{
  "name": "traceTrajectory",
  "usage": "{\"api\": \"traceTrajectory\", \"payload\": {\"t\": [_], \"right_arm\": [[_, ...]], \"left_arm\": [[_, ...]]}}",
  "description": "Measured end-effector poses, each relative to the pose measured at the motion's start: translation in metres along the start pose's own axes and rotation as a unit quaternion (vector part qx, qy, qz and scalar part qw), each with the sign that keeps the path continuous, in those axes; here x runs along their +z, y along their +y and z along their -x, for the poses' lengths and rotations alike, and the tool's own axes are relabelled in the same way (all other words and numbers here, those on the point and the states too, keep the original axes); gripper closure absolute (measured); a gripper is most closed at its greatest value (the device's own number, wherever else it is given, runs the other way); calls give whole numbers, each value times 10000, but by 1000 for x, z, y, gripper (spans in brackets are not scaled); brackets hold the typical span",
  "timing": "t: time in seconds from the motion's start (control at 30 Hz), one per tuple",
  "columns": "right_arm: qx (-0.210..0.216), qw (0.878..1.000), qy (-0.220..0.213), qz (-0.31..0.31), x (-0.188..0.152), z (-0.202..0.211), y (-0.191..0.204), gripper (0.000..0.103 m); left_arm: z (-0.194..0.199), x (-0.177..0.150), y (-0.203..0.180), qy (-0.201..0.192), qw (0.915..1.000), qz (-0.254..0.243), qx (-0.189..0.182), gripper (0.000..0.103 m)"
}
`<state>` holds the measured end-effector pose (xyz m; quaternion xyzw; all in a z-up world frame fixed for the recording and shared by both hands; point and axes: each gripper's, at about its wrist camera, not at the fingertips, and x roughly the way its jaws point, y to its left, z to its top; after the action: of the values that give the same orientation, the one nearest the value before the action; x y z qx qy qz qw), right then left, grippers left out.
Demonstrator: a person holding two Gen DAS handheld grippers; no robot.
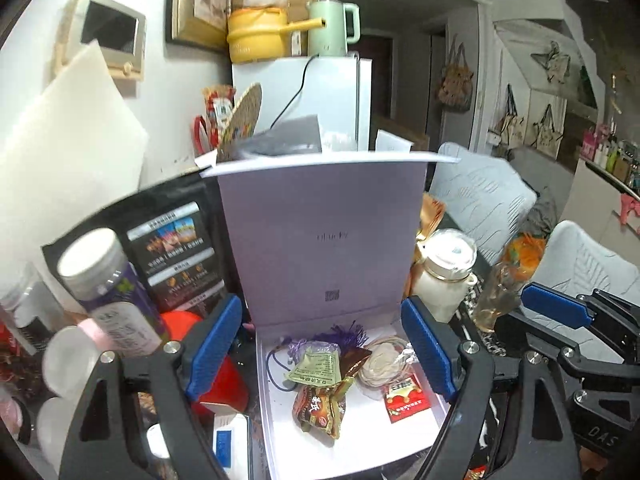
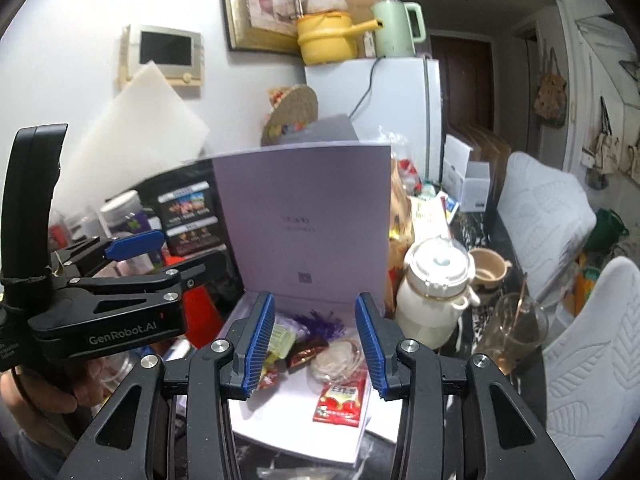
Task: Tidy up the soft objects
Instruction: 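Withdraw both tools from the box back over the table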
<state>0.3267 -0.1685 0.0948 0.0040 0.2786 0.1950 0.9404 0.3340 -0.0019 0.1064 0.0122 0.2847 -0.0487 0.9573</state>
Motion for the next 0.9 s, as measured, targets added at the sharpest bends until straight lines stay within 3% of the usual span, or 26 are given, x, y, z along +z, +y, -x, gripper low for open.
{"api": "traceTrajectory", "payload": {"t": [0.33,0.4,0.5,0.57,0.77,0.9], "right_arm": [[103,9988,-463,102,-3,58,25,53],[122,9985,-534,96,-5,68,29,49],[123,9980,-616,92,-11,82,34,47],[130,9976,-668,96,-15,91,37,38],[153,9965,-807,127,-29,118,47,28],[147,9962,-845,168,-43,133,55,26]], "left_arm": [[67,-2,0,-492,9987,-88,-132,18],[77,-4,1,-584,9981,-81,-149,0],[96,-10,1,-774,9969,-91,-122,0],[104,-14,2,-779,9968,-85,-184,0],[131,-34,1,-833,9958,-119,-372,0],[142,-48,-3,-844,9953,-182,-431,0]]}}
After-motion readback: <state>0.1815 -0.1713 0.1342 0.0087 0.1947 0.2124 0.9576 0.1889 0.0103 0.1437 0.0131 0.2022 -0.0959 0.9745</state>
